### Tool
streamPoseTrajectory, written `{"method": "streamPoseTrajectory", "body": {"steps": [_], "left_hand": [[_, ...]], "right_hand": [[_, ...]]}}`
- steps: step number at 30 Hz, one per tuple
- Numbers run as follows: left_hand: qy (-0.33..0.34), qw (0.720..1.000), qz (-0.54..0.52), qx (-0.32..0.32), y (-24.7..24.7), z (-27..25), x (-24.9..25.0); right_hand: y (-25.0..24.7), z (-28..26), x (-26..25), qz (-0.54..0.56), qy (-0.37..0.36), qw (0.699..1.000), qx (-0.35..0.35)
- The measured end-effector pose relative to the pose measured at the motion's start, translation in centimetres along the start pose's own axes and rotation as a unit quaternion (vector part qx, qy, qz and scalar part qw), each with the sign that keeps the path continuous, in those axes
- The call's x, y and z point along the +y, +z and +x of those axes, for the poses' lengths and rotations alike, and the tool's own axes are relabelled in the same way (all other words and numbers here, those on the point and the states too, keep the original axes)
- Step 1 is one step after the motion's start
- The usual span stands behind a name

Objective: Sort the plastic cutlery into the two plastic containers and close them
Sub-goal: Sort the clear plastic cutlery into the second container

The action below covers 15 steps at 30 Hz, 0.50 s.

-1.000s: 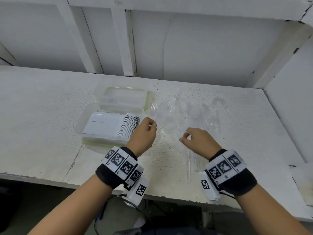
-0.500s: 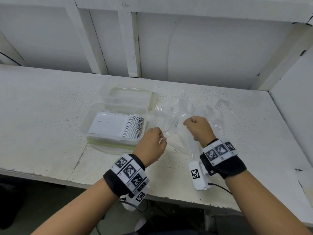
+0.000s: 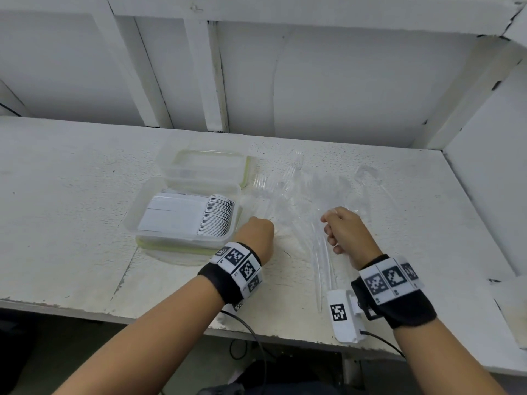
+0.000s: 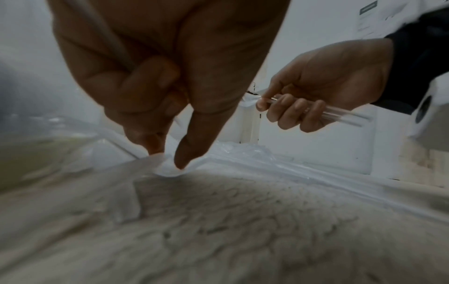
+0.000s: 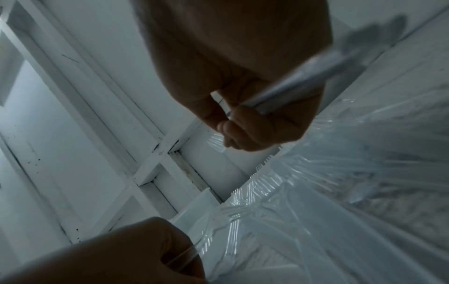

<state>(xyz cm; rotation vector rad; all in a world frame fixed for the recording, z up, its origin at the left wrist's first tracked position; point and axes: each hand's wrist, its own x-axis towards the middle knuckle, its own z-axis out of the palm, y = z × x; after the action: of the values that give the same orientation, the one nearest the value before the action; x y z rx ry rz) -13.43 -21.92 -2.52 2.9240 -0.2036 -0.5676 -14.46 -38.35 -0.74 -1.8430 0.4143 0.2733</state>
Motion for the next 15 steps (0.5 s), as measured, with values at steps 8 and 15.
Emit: {"method": "streamPoseTrajectory", "body": {"steps": [8, 15], "left_hand": [[-0.055, 0.968, -0.241, 0.053, -0.6, 0.2, -0.9], [-0.040, 0.895, -0.444, 0.032, -0.6, -0.7, -1.3]], "right_hand": [[1.1, 2.3, -0.6, -0.099, -0.063, 0.993, 0.018], [4.3, 3.3, -0.3, -0.509, -0.095, 0.855, -0.042]]}}
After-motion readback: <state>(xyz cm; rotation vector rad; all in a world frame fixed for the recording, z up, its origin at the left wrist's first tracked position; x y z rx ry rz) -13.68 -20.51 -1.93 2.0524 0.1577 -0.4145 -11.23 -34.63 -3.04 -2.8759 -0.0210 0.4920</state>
